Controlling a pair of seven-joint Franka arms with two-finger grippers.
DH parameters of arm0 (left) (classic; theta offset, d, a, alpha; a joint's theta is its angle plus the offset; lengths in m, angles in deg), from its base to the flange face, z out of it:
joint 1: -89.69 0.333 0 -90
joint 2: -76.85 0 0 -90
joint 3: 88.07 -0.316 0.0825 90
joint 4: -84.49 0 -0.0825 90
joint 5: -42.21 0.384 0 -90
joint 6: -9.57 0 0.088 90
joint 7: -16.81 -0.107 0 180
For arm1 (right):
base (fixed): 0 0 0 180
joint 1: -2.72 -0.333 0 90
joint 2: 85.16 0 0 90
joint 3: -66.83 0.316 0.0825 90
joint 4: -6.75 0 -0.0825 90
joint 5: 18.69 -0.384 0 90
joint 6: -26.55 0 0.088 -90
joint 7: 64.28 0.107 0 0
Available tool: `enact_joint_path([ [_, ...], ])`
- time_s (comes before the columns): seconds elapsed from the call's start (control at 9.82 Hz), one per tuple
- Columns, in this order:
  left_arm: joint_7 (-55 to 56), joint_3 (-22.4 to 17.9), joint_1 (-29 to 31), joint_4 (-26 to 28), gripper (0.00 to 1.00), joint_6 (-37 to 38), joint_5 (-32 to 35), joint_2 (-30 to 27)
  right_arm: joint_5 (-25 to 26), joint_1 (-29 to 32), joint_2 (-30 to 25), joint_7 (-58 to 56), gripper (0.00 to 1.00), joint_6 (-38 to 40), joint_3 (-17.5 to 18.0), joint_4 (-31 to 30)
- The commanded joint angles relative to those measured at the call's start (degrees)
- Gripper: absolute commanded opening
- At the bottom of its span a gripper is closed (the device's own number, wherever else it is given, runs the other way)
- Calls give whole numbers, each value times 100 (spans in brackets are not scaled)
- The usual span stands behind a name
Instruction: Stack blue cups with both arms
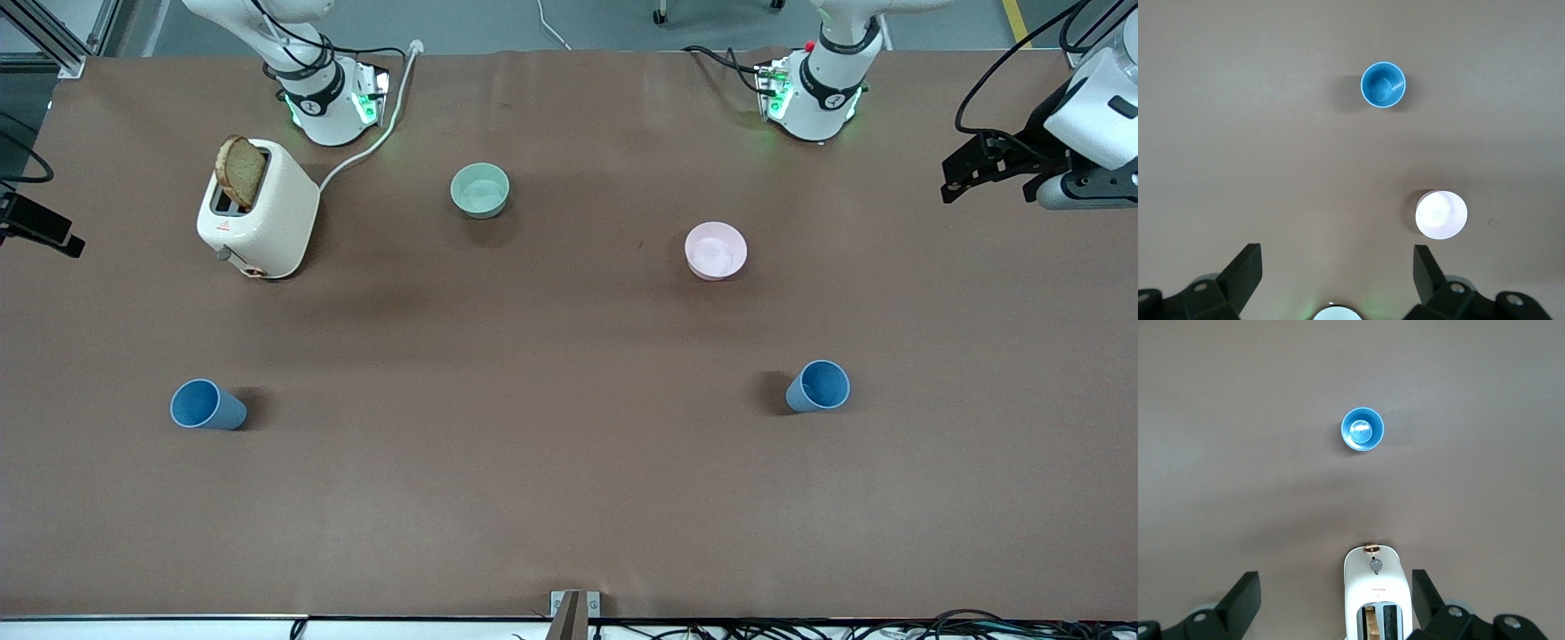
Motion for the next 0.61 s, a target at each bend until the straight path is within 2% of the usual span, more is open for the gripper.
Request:
enact_joint_path([
  [0.0,-97,-14,0,78,100,65,69,80,-74,87,-7,-60,100,49,61,12],
  [0.1,-97,-14,9,-131,100,82,78,220,-74,87,-7,-60,100,49,61,12],
  [0.51,-97,-66,36,-300,100,161,87,397,-65,113,54,-104,100,49,52,12],
])
